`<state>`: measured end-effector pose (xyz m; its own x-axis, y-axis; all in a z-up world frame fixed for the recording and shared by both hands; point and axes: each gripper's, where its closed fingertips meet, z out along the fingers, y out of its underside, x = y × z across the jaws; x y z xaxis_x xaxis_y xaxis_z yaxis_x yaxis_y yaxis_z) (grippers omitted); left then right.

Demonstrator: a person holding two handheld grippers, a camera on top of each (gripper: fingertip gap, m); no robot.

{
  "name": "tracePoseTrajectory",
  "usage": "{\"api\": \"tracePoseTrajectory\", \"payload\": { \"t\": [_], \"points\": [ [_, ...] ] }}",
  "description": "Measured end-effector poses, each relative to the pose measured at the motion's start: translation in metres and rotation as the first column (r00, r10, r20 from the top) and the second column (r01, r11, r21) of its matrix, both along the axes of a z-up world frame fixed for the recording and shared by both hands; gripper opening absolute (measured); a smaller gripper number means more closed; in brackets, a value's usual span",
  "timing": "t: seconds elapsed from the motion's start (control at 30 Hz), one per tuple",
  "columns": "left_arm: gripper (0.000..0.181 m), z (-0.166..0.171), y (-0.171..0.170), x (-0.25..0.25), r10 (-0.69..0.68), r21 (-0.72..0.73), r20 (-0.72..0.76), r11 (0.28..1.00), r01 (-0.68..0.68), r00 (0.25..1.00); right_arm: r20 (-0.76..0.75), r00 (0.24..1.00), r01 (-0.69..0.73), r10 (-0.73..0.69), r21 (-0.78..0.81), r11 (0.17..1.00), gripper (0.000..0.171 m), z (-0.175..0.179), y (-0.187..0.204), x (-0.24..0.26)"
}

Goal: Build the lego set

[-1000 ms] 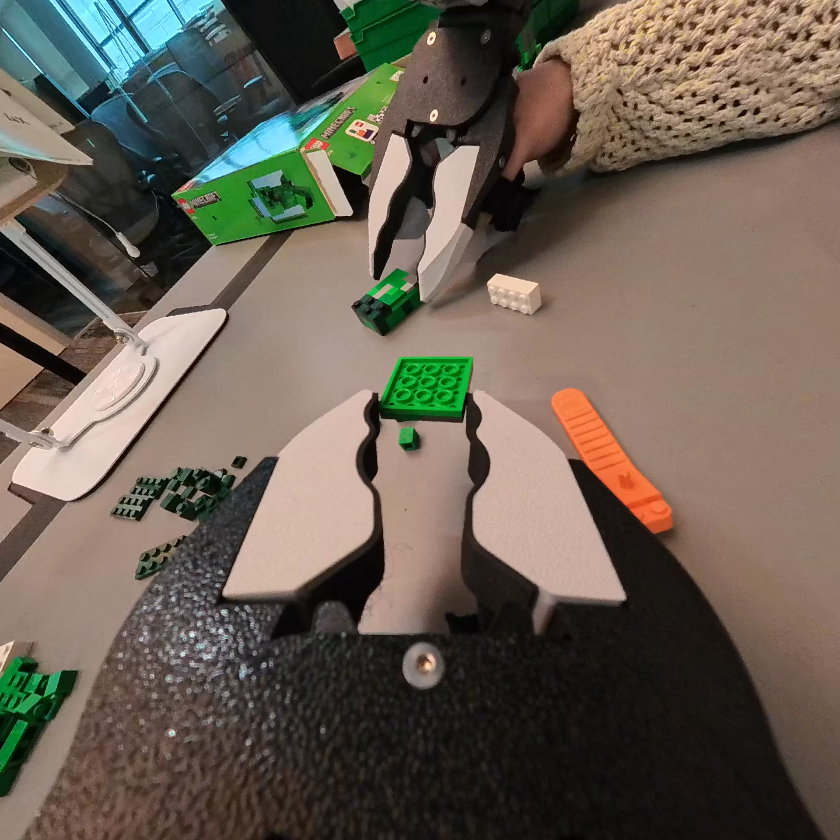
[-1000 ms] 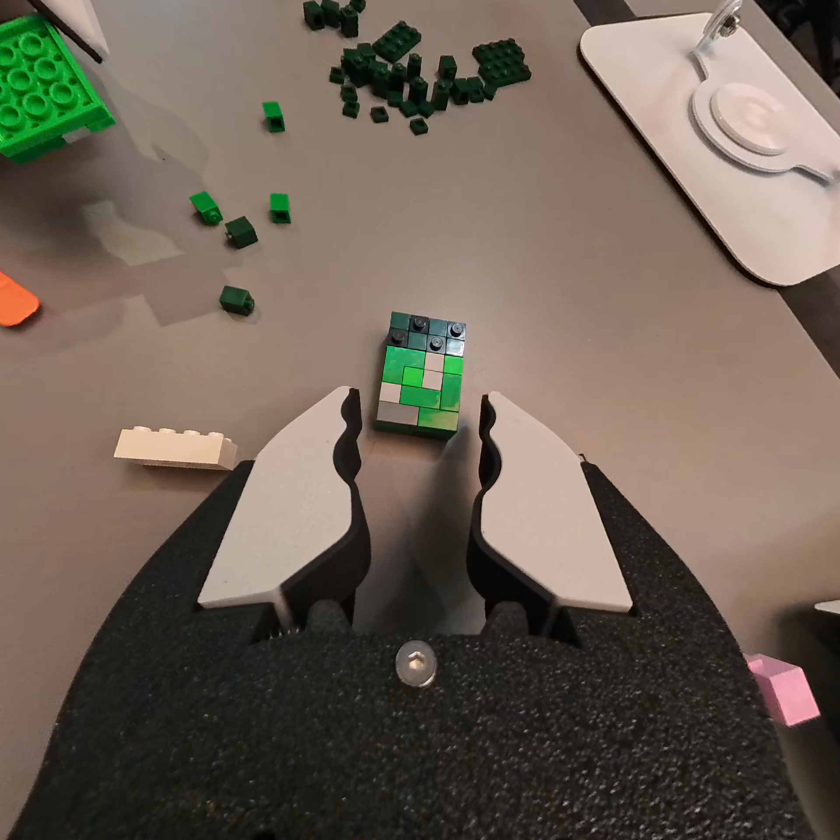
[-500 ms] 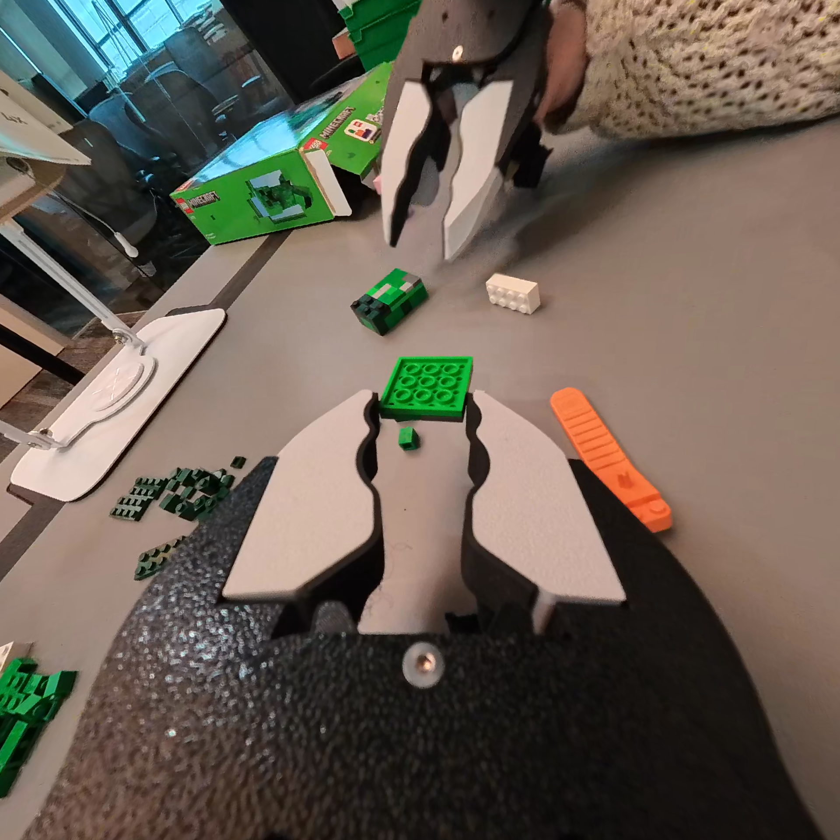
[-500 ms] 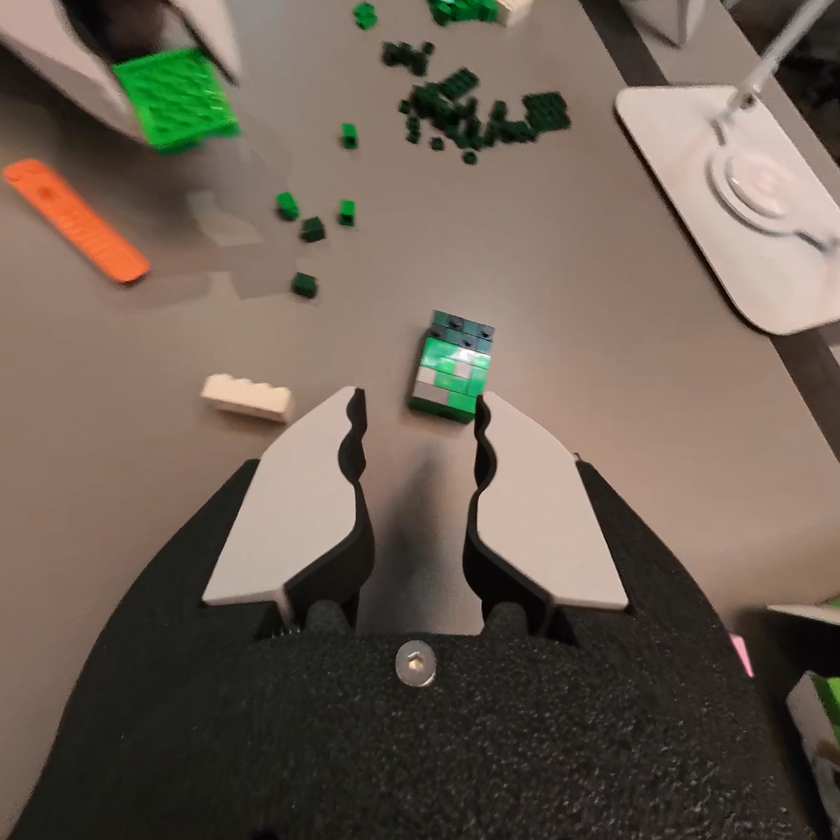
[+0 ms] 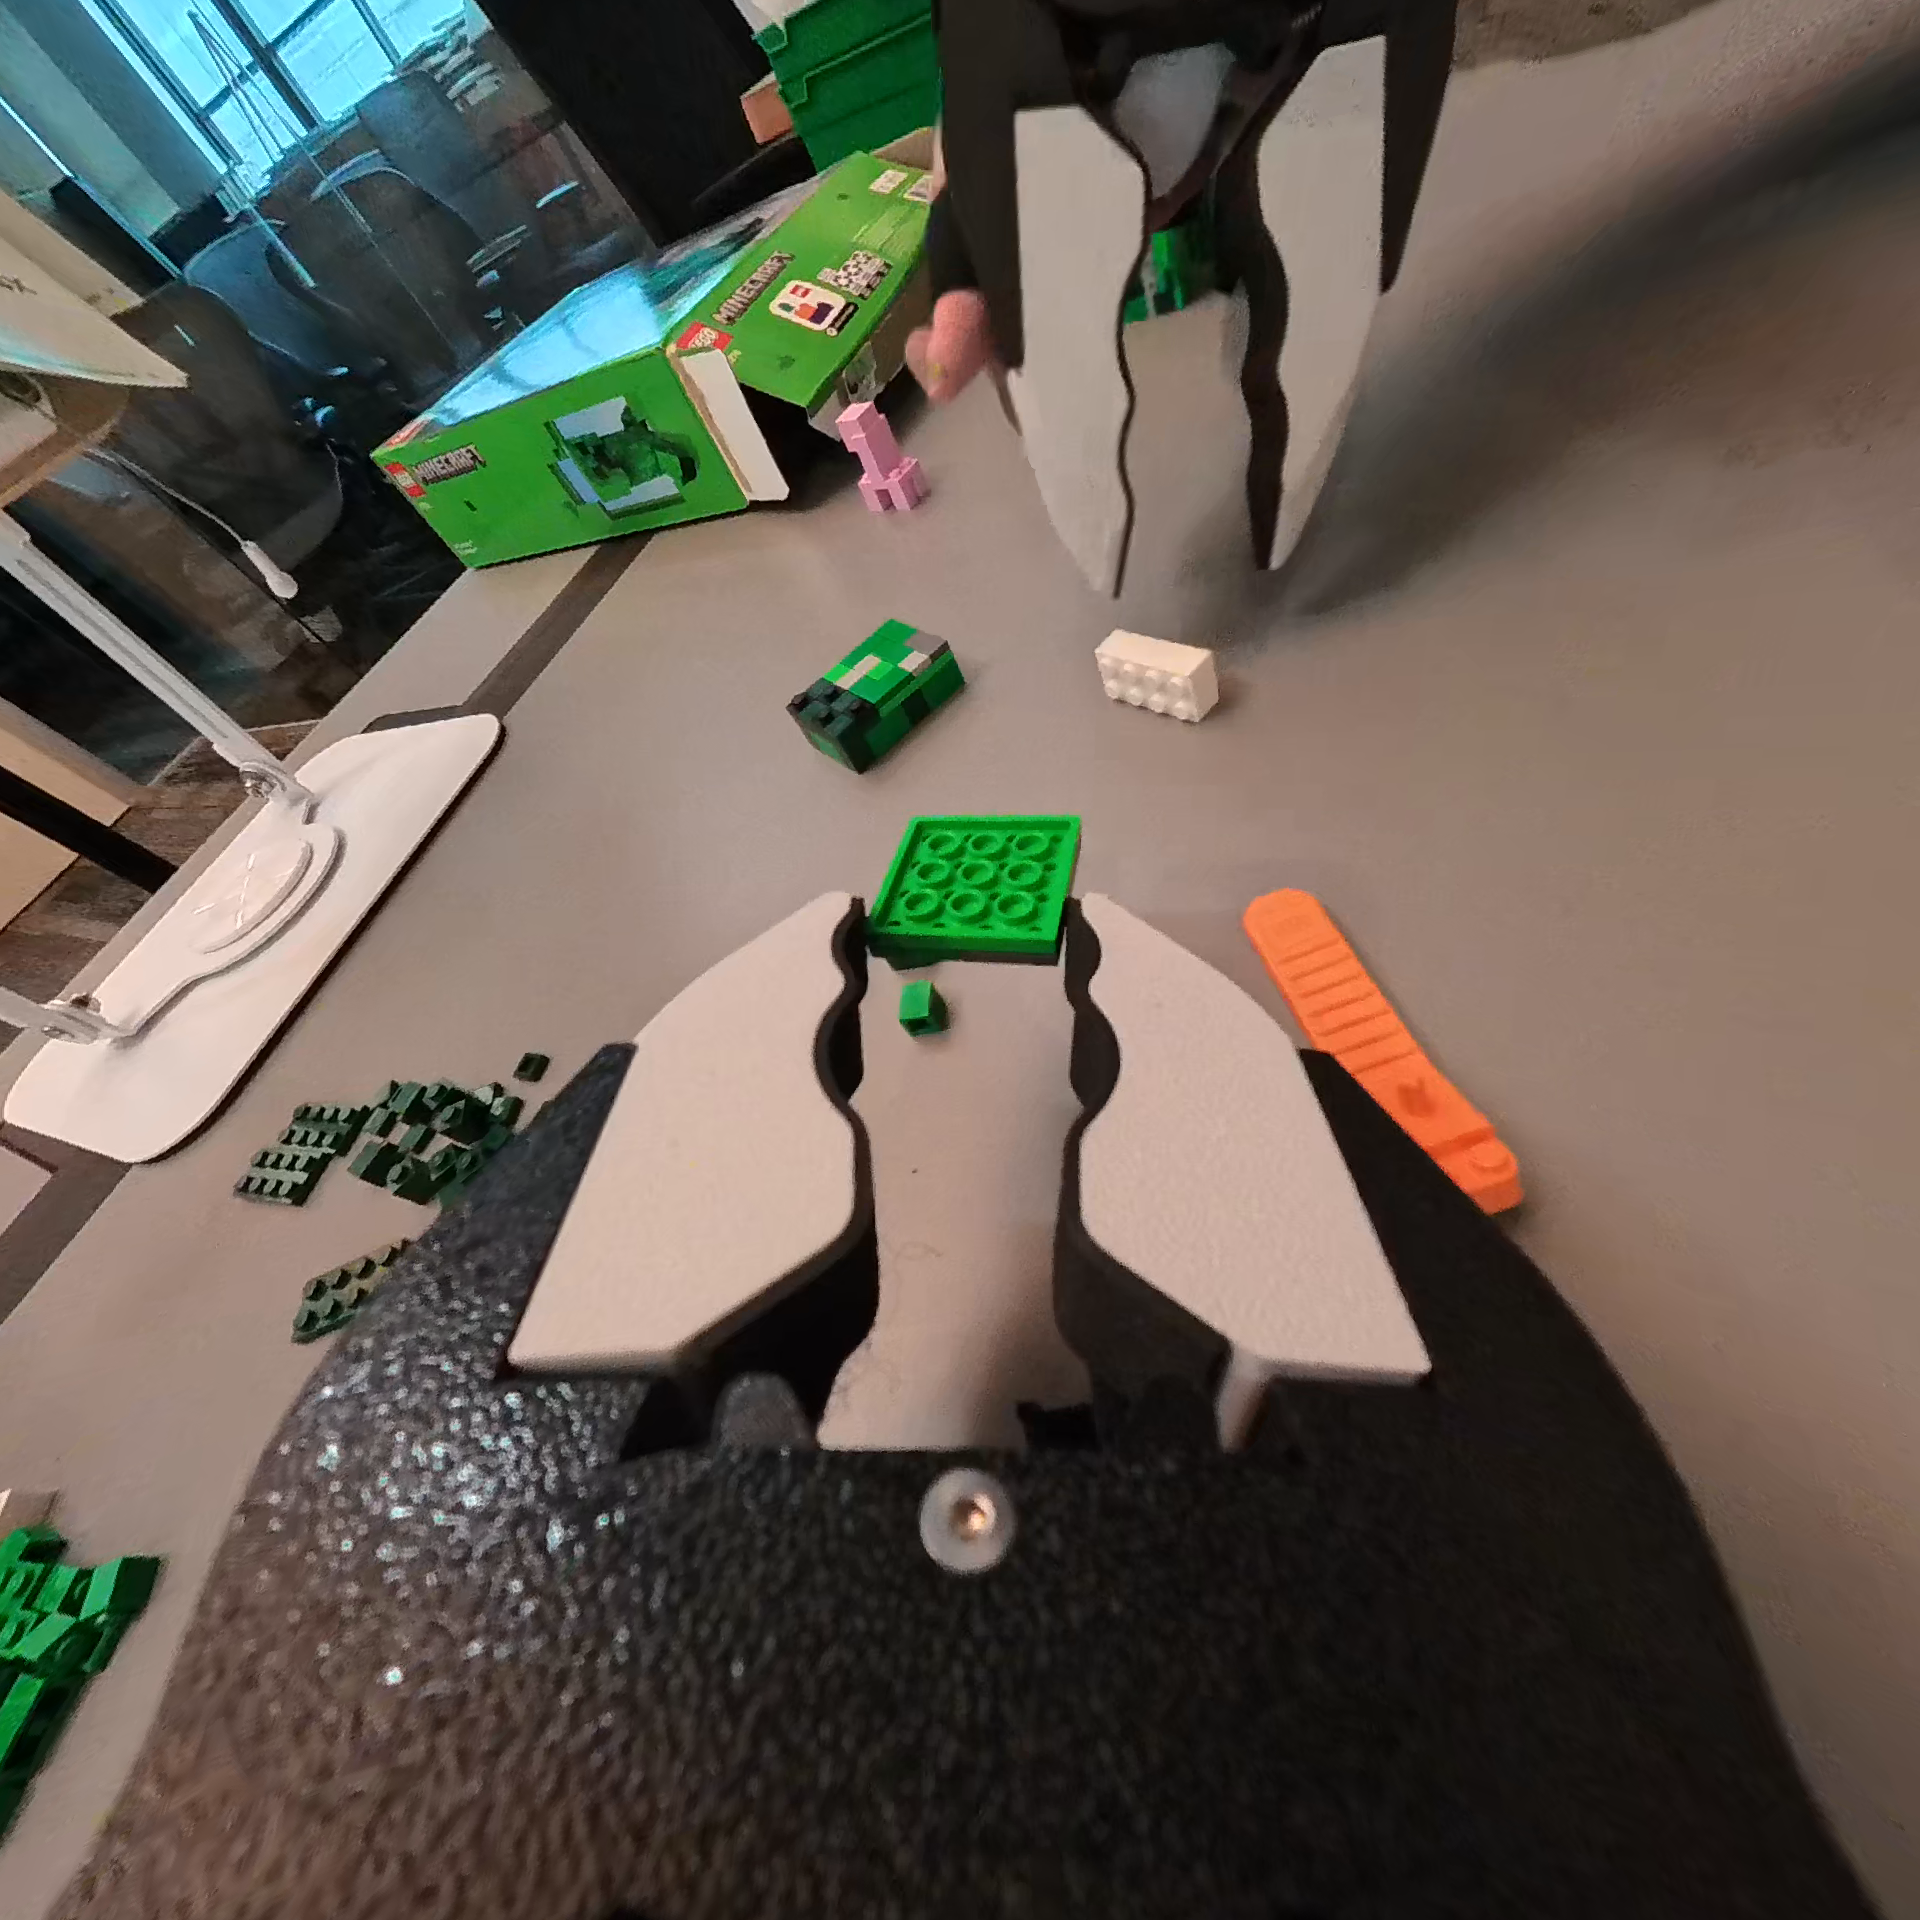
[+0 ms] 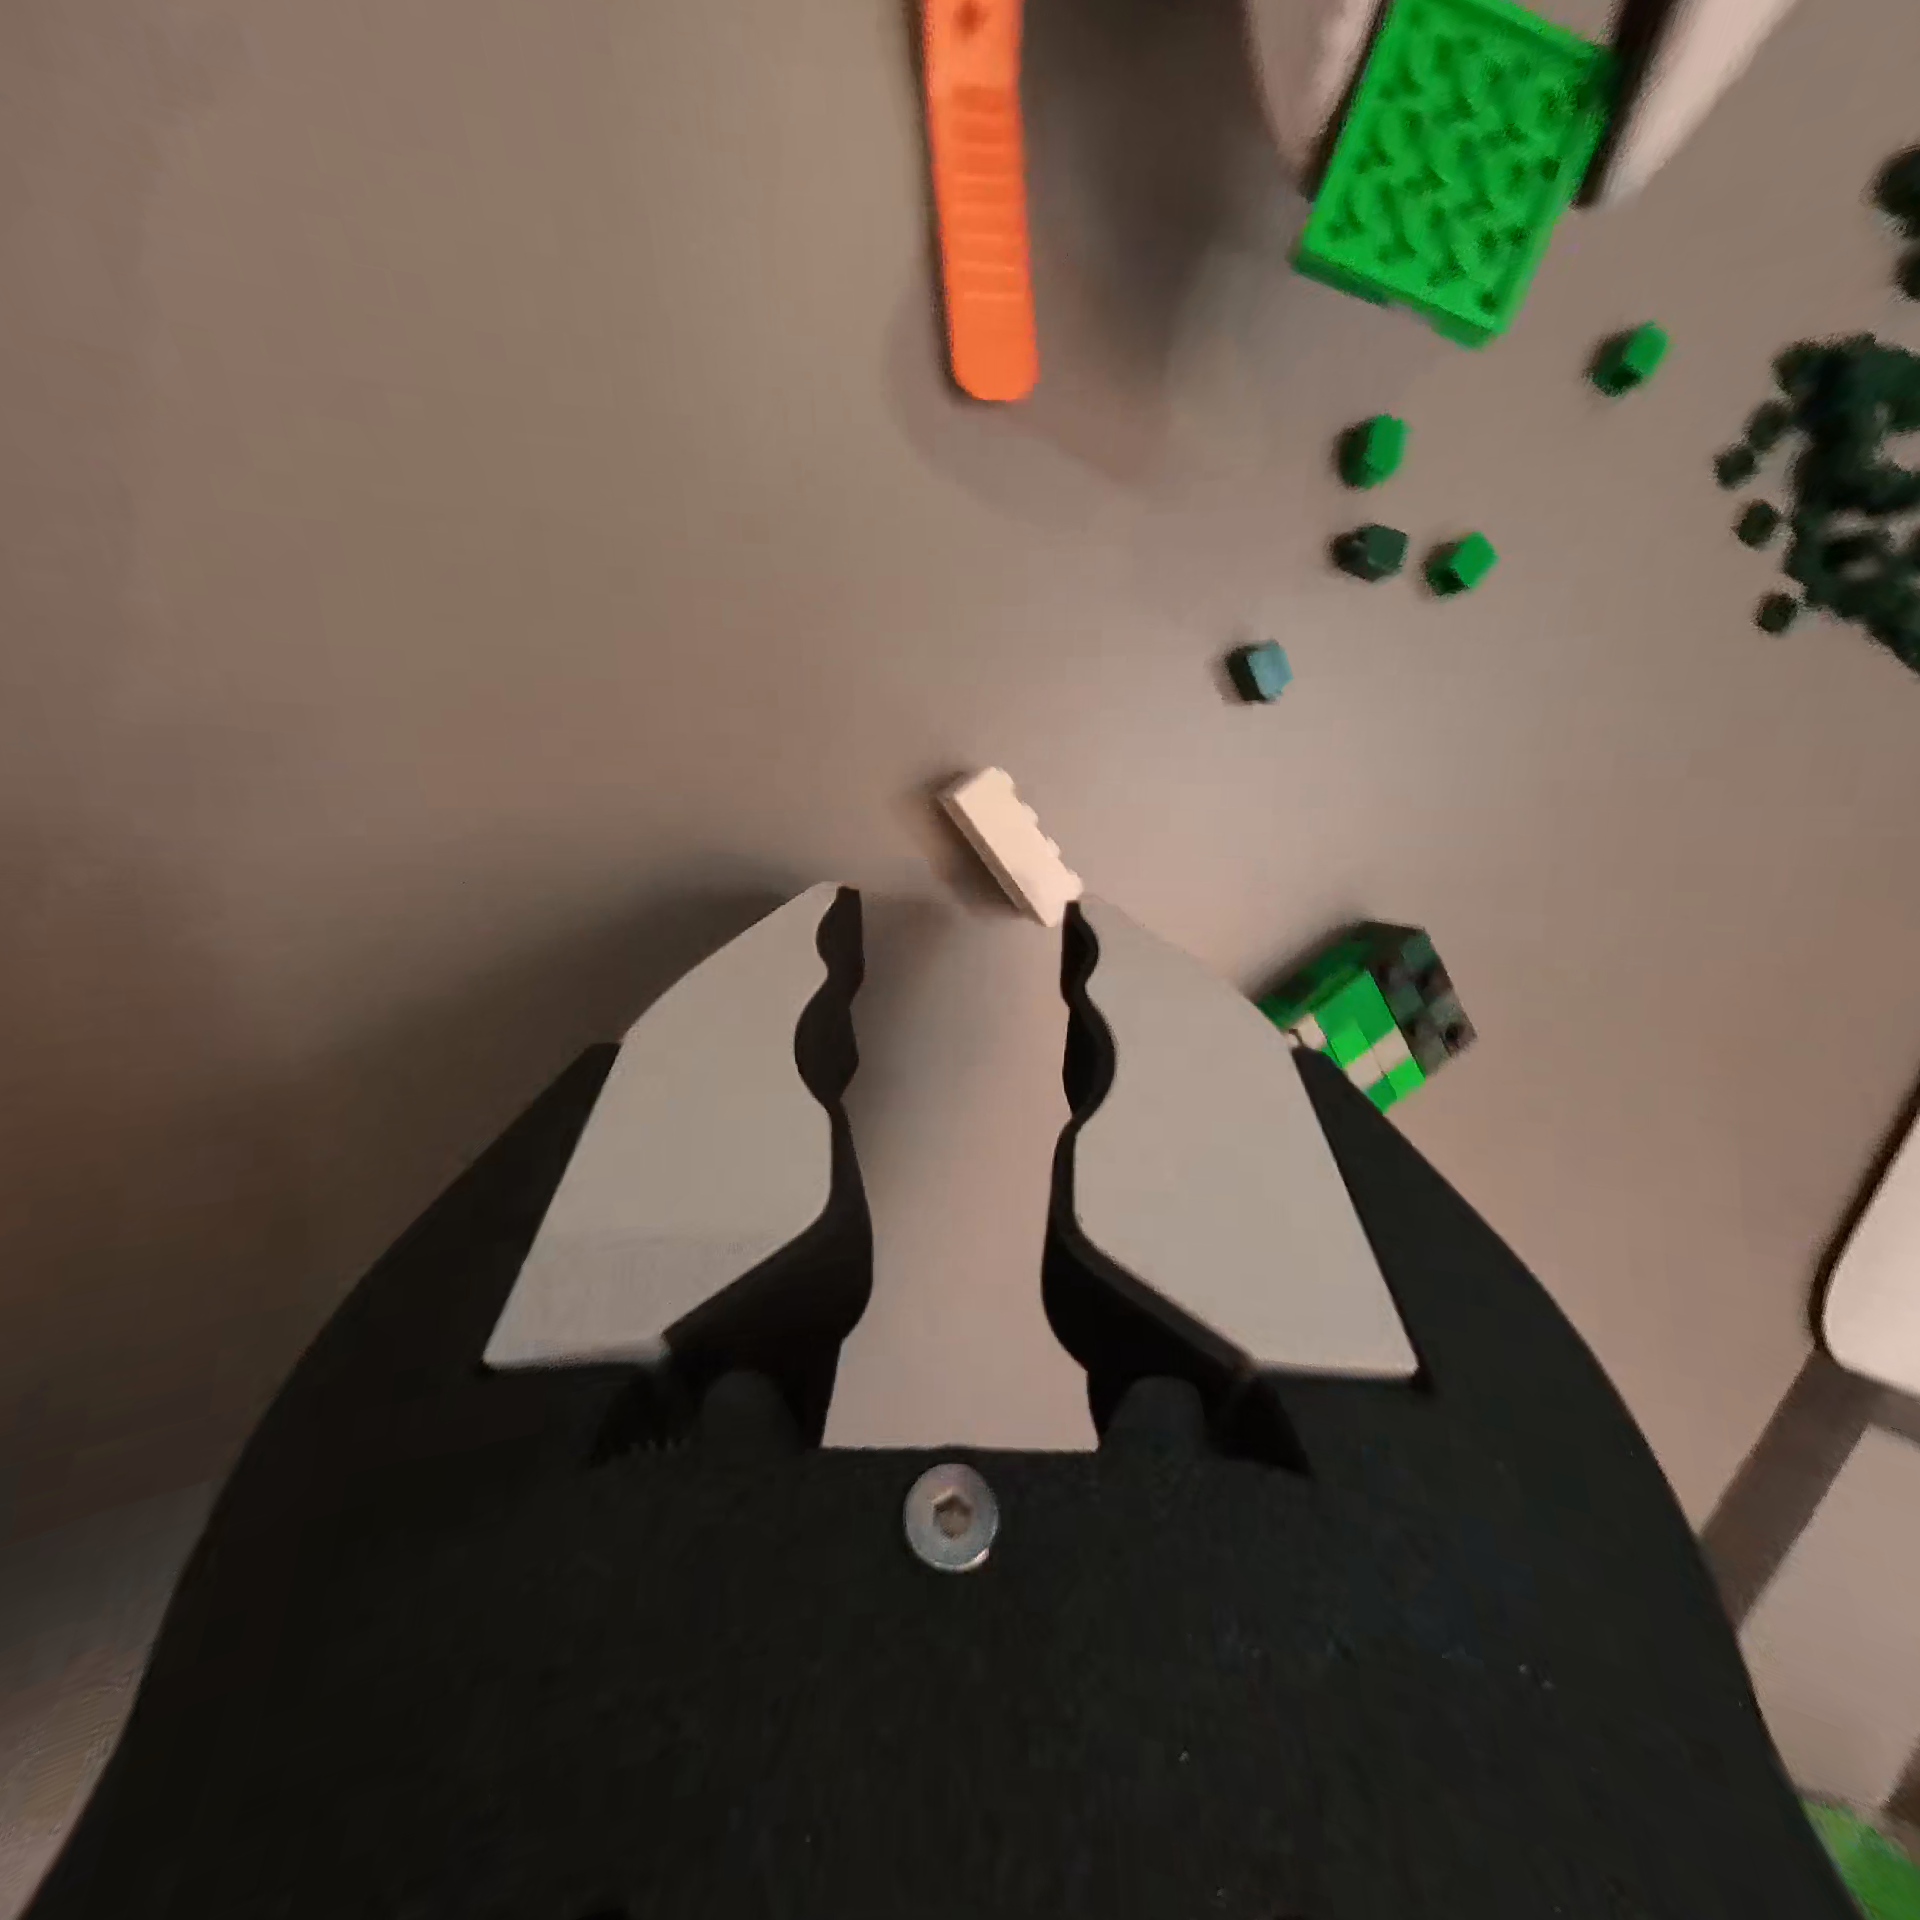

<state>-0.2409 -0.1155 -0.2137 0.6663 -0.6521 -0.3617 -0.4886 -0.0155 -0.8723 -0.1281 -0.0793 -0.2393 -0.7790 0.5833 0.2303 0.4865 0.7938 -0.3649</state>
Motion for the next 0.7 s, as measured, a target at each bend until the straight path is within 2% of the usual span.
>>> {"api": "tracePoseTrajectory", "payload": {
  "t": [0.17, 0.43, 0.53, 0.6, 0.7],
  "points": [
    [0.036, -0.001, 0.0, 0.002, -0.008, -0.002, -0.005, 1.0, 0.008, 1.0, 0.079, 0.991, -0.122, 0.112, 0.127, 0.984, 0.036, -0.006, 0.002, -0.006],
    [0.036, -0.001, -0.001, 0.004, -0.018, -0.004, -0.004, 1.0, 0.018, 1.0, 0.143, 0.982, -0.137, 0.124, 0.088, 0.987, 0.023, -0.01, 0.003, -0.012],
    [0.036, -0.002, -0.001, 0.006, -0.022, -0.006, -0.011, 1.0, 0.022, 1.0, 0.174, 0.977, -0.133, 0.12, 0.064, 0.989, 0.011, -0.011, 0.003, -0.013],
    [0.036, -0.002, -0.001, 0.006, -0.022, -0.006, -0.01, 1.0, 0.022, 1.0, 0.233, 0.968, -0.102, 0.095, 0.015, 0.995, 0.01, -0.01, 0.002, -0.008],
    [0.036, -0.002, -0.001, 0.006, -0.022, -0.007, -0.005, 1.0, 0.022, 1.0, 0.43, 0.903, 0.073, 0.0, -0.153, 0.985, 0.009, -0.005, -0.005, 0.006]
  ]
}}
